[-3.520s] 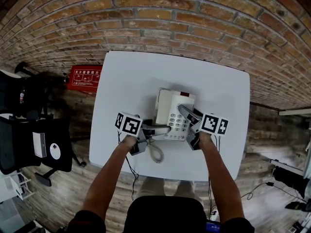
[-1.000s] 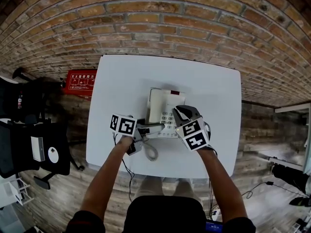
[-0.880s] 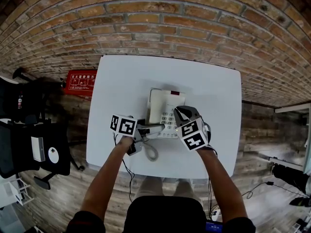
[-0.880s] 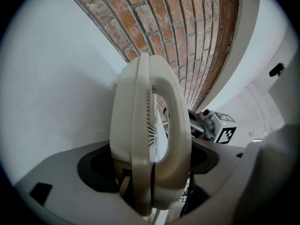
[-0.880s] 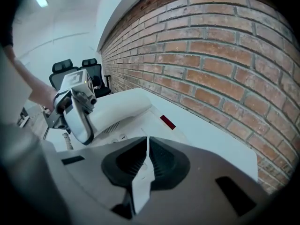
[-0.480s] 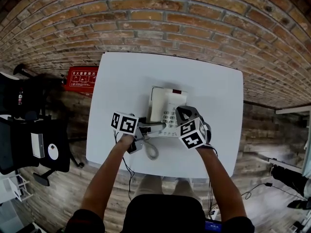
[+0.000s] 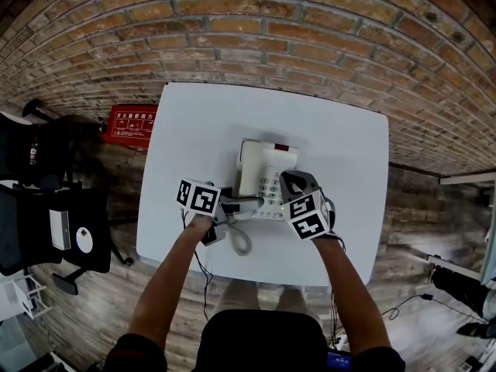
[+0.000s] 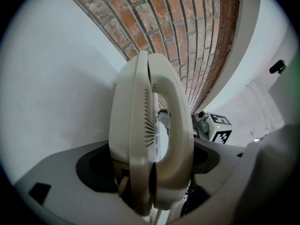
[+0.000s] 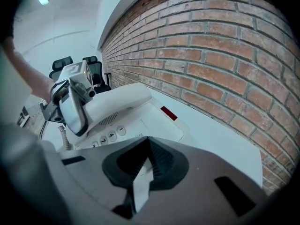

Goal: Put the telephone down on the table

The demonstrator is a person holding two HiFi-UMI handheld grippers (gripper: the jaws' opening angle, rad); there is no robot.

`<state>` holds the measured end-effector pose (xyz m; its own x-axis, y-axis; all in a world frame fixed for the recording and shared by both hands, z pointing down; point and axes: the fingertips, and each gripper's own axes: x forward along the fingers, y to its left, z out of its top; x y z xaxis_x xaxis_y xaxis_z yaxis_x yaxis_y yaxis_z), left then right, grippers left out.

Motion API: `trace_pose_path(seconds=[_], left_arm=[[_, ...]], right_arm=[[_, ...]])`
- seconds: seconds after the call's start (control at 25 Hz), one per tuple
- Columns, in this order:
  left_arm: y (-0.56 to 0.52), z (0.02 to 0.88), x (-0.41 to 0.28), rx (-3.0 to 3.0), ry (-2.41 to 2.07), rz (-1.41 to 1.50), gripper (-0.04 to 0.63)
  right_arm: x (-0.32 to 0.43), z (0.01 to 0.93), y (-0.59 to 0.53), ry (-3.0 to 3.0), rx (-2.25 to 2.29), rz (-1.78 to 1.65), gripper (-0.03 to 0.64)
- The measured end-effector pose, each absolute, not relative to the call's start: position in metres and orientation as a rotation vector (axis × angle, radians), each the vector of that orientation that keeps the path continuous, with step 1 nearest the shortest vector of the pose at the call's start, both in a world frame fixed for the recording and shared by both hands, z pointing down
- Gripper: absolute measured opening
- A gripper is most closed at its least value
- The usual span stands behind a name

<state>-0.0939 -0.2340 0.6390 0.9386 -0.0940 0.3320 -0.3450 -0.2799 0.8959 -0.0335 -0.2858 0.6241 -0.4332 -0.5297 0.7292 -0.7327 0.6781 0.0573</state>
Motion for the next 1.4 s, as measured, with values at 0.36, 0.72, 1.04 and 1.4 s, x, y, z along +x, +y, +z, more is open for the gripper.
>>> trace_pose_path(seconds=[0.36, 0.72, 1.04, 1.4], left_arm=[[-0.2331, 0.6405, -0.0924, 1.848, -0.362, 0.306, 0.427], [-0.235, 0.6414, -0.0933, 1.851, -0.441, 0.359, 0.443], [-0.2358, 0.6442, -0.0937, 1.861, -0.488, 0.392, 0.458], [-0.2362, 0.646, -0.099, 1.855, -0.518, 0.397, 0.457]], right_arm=[[-0.0325, 0.6255, -0.2846, -2.145, 0.952, 0.342, 0.012], [-0.0323, 0.6244, -0.2861, -2.169, 0.953, 0.353, 0.012], [-0.0325, 0.6248, -0.2853, -2.17, 0.935, 0.33, 0.012], [-0.034, 0.6239, -0.2851, -2.166, 0.93, 0.308, 0.012]])
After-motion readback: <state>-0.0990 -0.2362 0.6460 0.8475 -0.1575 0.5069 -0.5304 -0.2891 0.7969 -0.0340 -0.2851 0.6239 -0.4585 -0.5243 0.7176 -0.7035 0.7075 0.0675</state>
